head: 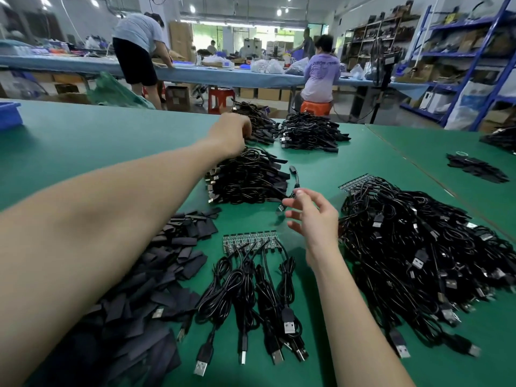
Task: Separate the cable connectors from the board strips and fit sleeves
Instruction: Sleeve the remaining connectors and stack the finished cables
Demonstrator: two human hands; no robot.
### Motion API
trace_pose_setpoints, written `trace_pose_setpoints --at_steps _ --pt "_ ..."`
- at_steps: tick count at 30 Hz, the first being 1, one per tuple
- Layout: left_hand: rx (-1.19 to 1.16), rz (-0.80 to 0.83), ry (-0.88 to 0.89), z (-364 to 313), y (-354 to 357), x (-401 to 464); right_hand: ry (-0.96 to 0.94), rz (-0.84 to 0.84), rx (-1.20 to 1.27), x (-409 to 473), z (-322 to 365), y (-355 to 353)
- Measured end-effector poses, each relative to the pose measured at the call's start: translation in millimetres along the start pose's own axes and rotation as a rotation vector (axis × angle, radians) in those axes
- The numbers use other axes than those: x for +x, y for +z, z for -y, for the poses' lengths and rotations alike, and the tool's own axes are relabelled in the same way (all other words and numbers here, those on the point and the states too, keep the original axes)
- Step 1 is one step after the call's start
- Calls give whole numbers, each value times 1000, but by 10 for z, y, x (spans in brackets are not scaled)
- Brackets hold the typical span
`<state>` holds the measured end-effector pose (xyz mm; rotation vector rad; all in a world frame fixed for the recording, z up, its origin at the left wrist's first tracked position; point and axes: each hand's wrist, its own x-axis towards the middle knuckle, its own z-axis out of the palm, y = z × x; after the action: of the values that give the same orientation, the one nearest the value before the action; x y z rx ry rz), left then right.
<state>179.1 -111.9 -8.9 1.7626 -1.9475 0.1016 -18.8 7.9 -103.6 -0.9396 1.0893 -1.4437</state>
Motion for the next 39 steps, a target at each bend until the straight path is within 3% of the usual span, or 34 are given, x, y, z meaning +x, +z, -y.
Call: trace_pose_setpoints --at_steps 2,4,10,12,14,17,19,25,30,36,39 --pt "10 119 -35 84 137 -37 11 27 -41 -8 -8 -1" --pt "-16 137 -36 136 212 -86 3 56 -131 -13 -13 -13" --pt "-233 -151 17 27 125 -572 -142 154 -669 28 9 -64" --pt "-330 -156 35 -68 113 -892 -152 173 -889 66 46 -88" --pt "-366 -2 41 -139 145 -1196 -109 197 -1035 86 79 -103" --pt "-259 353 27 -209 297 -1451 -28 236 -1162 94 106 -105" --pt "-190 441 14 -227 374 -1508 11 286 -1184 77 105 -101" --pt "-431 431 -51 -141 395 -1524 68 327 -831 16 81 -146" --pt "-679 372 11 -132 360 -1553 157 325 -569 6 83 -196" --pt "-887 364 32 -187 316 -1573 335 489 -184 49 40 -218" --pt "-1044 393 -6 -184 309 -1578 417 429 -7 34 11 -183"
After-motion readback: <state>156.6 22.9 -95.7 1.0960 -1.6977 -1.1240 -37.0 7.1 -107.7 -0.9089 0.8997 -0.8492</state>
